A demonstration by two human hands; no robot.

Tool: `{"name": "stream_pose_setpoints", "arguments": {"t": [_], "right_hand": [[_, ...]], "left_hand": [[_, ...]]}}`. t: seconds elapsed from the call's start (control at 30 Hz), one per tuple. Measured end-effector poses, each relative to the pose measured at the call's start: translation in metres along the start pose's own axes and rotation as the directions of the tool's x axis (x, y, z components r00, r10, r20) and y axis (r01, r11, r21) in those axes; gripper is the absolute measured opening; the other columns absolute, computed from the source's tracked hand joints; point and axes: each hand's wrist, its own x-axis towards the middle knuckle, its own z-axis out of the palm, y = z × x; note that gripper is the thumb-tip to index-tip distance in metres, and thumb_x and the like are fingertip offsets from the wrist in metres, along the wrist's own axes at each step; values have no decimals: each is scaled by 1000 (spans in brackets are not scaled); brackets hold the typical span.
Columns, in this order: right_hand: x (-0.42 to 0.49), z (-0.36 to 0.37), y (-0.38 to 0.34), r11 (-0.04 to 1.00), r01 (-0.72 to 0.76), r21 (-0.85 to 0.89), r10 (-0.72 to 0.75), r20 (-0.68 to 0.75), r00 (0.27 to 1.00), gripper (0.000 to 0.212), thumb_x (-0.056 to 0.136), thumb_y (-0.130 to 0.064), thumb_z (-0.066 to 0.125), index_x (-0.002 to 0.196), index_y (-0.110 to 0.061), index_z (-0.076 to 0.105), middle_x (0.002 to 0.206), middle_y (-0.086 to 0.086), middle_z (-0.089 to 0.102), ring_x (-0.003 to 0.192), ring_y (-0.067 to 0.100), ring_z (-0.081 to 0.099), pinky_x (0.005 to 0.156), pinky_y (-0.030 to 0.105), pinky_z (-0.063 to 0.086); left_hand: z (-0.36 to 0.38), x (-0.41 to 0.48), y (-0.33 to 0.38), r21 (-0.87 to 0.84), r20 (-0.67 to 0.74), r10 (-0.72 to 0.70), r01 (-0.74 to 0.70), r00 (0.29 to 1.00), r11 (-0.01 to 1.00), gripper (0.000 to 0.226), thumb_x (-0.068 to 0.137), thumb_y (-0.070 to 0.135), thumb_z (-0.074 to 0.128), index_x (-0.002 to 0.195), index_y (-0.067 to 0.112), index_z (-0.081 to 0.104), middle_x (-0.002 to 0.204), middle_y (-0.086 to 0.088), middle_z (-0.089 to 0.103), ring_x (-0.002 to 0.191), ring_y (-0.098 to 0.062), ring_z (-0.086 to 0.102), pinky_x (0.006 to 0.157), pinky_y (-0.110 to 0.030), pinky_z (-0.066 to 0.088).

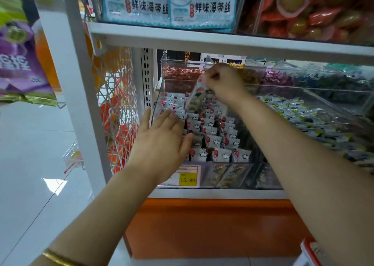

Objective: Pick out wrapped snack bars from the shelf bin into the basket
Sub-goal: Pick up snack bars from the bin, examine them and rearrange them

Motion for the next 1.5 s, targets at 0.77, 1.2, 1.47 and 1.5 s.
{"name": "stream_pose_setpoints", "arguments": {"t": [0.77,1.2,1.47,1.5], "right_hand": [[-167,-26,5,165,-276,947,286,222,932,37,67,-1,62,104,3,57,84,11,70,76,20,70,66,24,56],[-163,-35,16,64,-183,981,389,144,910,12,90,0,49,92,-3,61,70,6,69,66,14,69,60,20,55],[-164,-32,16,254,-181,950,353,83,932,19,78,-19,63,93,-8,58,71,3,66,66,17,67,58,24,55],[-164,-31,17,314,-171,934,344,56,937,16,79,-15,63,92,-8,58,70,1,66,66,16,66,58,24,54]], "left_hand": [[-25,-22,32,-951,298,-446,303,844,-62,34,97,30,45,73,12,59,47,4,50,44,-10,40,49,-20,39],[-31,-22,29,-919,334,-77,307,939,-248,14,73,-2,56,75,6,67,59,-5,66,58,-11,68,54,-13,53],[-30,-25,31,-972,210,-130,221,969,82,35,87,-11,50,114,11,57,110,-11,61,80,-17,72,67,-14,54],[-29,-25,30,-970,202,-125,216,971,111,35,88,-11,50,114,12,57,112,-11,60,81,-17,71,68,-15,54]]}}
